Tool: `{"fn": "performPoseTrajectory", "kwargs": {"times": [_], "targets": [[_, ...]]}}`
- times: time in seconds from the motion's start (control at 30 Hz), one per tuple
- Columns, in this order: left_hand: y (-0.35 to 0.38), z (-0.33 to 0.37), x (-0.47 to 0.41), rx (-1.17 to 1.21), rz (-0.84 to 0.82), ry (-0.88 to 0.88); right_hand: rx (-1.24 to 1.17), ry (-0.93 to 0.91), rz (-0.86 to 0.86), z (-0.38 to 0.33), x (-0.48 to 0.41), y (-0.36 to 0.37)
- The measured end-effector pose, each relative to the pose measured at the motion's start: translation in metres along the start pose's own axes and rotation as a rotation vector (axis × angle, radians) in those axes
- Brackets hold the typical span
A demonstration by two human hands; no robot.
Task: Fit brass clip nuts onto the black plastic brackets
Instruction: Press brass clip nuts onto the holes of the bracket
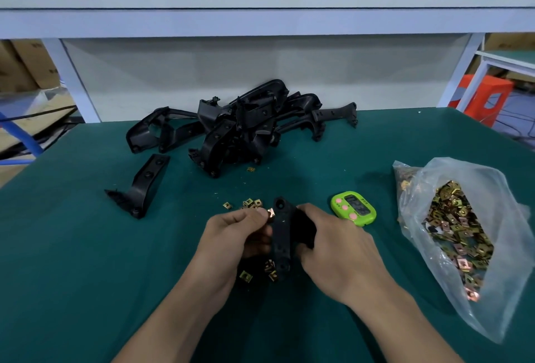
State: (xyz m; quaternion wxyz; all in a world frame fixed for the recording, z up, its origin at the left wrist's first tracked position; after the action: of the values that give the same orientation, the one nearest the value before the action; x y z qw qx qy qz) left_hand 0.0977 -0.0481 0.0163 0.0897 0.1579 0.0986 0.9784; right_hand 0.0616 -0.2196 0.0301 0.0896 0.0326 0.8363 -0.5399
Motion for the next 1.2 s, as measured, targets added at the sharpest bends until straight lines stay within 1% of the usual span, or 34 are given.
{"fn": "performPoseTrajectory", "kwargs": {"times": [0.2, 0.33, 0.4, 0.57, 0.73, 0.93, 1.2], "targets": [[-0.005, 0.003, 0.001, -0.075, -0.008, 0.042, -0.023, -0.02, -0.044, -0.005, 0.002, 0.0], [-0.009, 0.005, -0.001, -0.195, 0.014, 0.104, 0.022, -0.012, -0.091, -0.004, 0.002, 0.0], [-0.009, 0.003, -0.001, -0.224, 0.003, 0.106, 0.039, -0.006, -0.105, -0.001, 0.0, 0.001], [-0.009, -0.001, -0.005, -0.237, 0.002, 0.115, 0.023, 0.022, -0.133, 0.002, 0.0, 0.0], [-0.008, -0.005, -0.008, -0.247, 0.046, 0.118, 0.024, 0.045, -0.107, 0.004, -0.002, -0.001], [-0.009, -0.007, -0.008, -0.327, -0.03, 0.12, -0.002, 0.038, -0.122, 0.002, 0.0, -0.001], [-0.003, -0.005, -0.001, -0.292, -0.011, 0.141, 0.012, 0.011, -0.123, 0.001, -0.001, -0.001]]}}
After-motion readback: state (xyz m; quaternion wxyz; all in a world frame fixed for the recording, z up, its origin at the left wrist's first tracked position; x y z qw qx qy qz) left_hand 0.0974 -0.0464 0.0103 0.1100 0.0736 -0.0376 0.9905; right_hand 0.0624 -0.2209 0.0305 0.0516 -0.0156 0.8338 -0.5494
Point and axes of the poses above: each hand's wrist, its own x-axis away from the middle knuckle, its own y-axis out of the palm, z = x × y, the point moved 3 cm from there along -x, towards the middle knuckle, and after that the axes turned 8 degrees about -y, right-handed, at the moved point
